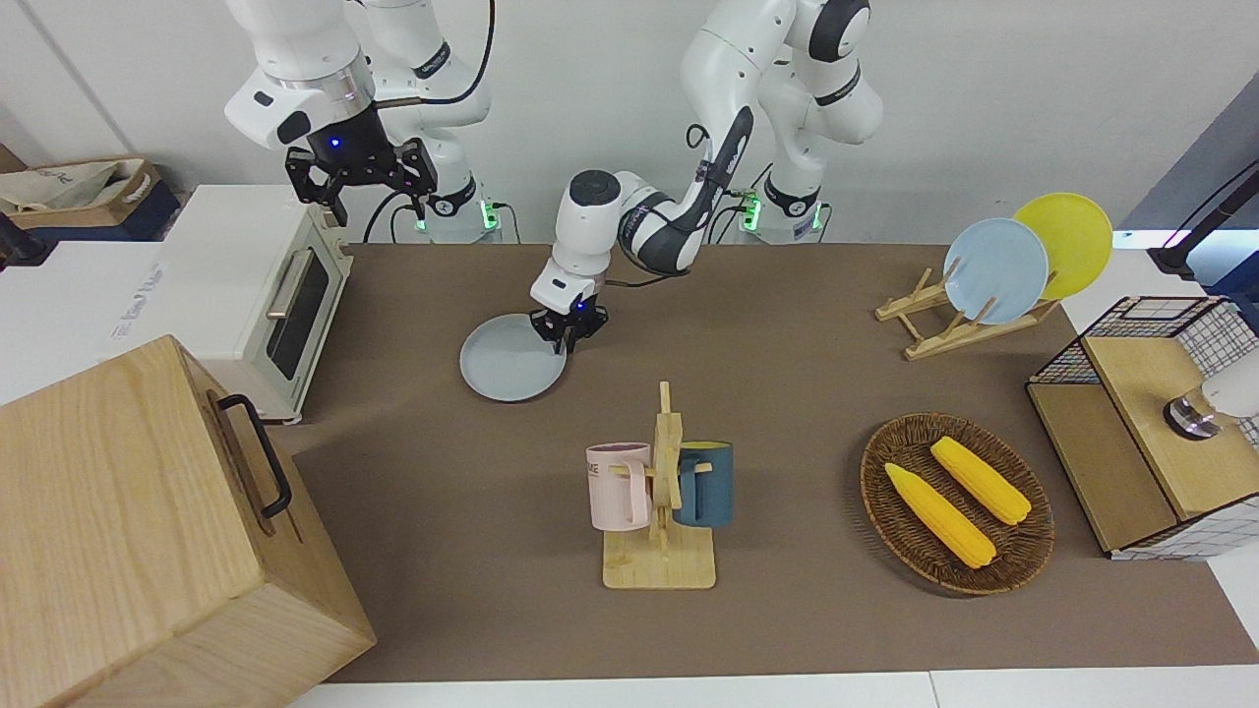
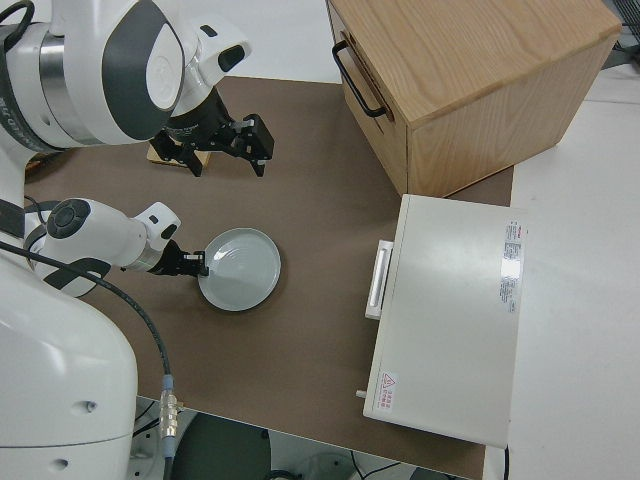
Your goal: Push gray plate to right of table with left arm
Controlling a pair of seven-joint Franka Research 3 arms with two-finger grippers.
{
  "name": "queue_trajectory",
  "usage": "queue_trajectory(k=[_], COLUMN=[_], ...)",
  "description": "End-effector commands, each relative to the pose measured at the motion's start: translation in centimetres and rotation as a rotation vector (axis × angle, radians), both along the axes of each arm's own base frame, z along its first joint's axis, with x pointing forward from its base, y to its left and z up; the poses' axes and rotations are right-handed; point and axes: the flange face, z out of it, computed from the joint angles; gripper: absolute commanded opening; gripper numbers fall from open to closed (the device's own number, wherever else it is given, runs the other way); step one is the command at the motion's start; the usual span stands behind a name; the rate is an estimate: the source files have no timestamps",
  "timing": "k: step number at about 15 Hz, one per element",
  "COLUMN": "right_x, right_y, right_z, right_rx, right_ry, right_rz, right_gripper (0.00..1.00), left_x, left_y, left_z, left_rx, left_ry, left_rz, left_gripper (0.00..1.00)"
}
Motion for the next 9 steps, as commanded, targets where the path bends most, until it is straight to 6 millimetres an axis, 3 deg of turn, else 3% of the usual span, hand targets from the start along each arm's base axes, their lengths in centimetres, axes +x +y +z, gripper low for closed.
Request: queue_trajectory(k=[1, 6, 9], right_x=[-0.4, -0.4, -0.3], right_y=[-0.2, -0.2, -0.3], right_z=[0.3, 0.3, 0.3], right_rx=[0.007, 0.007, 0.007], right_ry=[0.004, 0.004, 0.004], right_rz=[-0.002, -0.002, -0.005], right_gripper=[0.983, 0.983, 0.983], left_x=[1.1, 2.3, 3.3], left_y=[0.9, 5.3, 8.7], left_z=[1.9, 4.9, 6.7], left_rx=[0.015, 0.060, 0.077], left_ry=[-0.027, -0.032, -0.036], left_rz=[-0.004, -0.095, -0.107], left_gripper=[0.58, 0.96, 0.98])
